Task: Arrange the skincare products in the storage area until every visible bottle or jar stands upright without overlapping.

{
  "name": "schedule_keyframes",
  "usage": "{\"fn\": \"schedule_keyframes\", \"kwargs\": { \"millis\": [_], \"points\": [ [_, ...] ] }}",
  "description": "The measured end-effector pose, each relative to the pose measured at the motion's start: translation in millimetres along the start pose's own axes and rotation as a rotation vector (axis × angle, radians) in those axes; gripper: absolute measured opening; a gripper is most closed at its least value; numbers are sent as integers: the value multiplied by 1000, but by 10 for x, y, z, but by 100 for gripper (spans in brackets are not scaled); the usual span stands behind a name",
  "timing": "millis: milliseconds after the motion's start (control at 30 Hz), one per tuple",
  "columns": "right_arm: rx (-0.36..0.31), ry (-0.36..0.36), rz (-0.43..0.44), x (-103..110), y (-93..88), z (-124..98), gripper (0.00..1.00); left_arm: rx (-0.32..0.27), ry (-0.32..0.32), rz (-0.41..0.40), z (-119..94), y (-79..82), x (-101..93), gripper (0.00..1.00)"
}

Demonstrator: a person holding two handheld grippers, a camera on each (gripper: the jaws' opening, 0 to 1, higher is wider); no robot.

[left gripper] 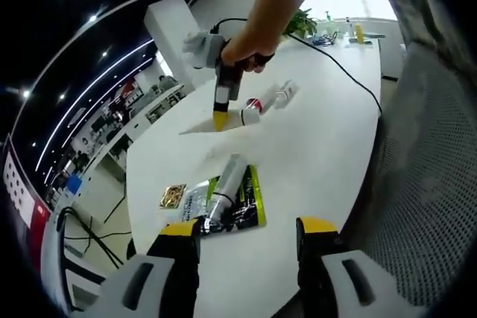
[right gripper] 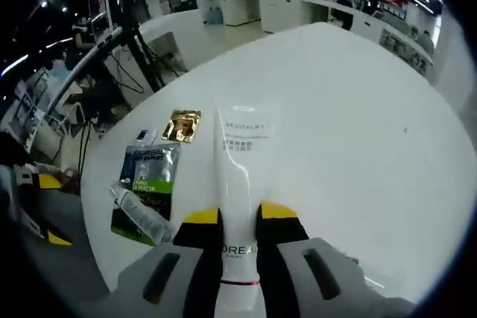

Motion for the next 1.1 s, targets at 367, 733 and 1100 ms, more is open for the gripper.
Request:
{"fn": "schedule_keyframes", "kwargs": {
  "millis": [367, 733, 1100],
  "points": [
    [-113, -18, 58, 155, -249, -476, 12, -26, 0, -3, -15, 30, 6, 53],
    [-267, -51, 116, 336, -450, -1019, 12, -40, -20, -14, -16, 48, -8, 59],
    [-393, -81, 166, 448, -577, -1425, 12, -37, -48, -7, -9, 48, -57, 59]
  ]
}}
Point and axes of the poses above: the point that each gripper's makers call its tool centre point, and the gripper's own axes: z roughly forward along the fingers, x roughly to its left, y roughly out of its top, the point moved 6 cm from there along -z, roughly backward along the fingers, and after that the axes turned 11 degrees about x, right-handed, at the moved point
